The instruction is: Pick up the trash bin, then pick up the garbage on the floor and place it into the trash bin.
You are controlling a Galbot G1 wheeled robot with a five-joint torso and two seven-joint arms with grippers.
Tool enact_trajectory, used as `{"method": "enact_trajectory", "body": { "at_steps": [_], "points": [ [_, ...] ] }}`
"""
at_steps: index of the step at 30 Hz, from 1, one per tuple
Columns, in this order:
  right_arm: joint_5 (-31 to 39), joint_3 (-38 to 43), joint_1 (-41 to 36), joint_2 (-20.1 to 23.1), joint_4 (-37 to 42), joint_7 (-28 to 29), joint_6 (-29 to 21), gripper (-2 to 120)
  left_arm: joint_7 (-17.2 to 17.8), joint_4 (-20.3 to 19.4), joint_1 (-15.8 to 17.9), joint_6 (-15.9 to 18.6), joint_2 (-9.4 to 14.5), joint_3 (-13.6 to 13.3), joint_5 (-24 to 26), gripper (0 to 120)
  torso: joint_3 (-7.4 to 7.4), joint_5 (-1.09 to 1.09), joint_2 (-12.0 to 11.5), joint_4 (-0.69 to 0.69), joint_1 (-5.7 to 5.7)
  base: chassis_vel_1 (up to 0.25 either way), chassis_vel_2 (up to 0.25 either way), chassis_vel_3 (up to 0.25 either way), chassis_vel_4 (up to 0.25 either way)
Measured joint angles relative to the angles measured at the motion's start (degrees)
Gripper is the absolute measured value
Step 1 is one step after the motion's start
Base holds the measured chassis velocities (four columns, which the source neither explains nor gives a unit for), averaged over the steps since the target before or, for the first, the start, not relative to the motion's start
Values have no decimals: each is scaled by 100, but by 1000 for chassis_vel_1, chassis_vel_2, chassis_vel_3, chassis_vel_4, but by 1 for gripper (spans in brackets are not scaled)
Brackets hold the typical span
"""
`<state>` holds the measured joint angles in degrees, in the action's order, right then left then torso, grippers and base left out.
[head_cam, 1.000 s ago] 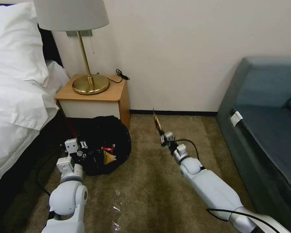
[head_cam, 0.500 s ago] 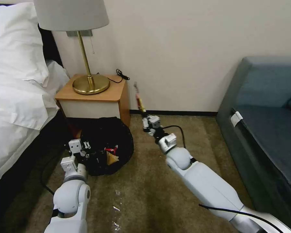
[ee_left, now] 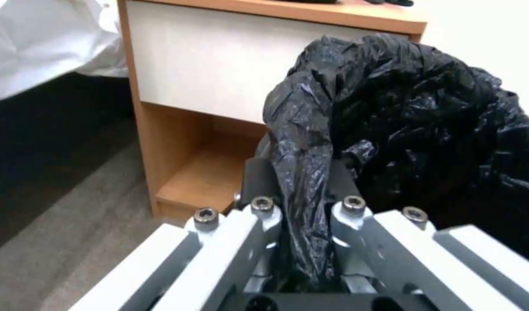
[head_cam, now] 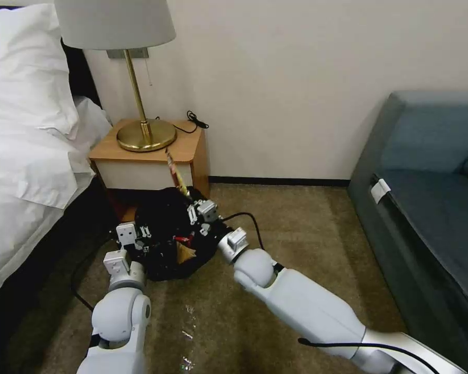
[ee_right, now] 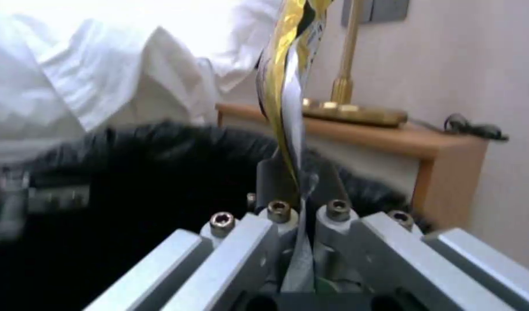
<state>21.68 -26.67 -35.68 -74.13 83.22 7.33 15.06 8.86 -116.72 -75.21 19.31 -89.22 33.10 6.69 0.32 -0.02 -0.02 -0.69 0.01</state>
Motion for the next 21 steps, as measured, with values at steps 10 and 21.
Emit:
{"method": "enact_trajectory", "body": {
  "at_steps": [10,21],
  "points": [
    [-201,-14,-179,-7,-176,-21,68,0,34,-24,25,30,-65,-83,-24,5,0,0,0,0,0,0,0,0,0],
    [-255,6,-228,29,-157,-24,67,36,37,10,32,30,-73,-24,-33,5,0,1,0,0,0,0,0,0,0]
  ]
}}
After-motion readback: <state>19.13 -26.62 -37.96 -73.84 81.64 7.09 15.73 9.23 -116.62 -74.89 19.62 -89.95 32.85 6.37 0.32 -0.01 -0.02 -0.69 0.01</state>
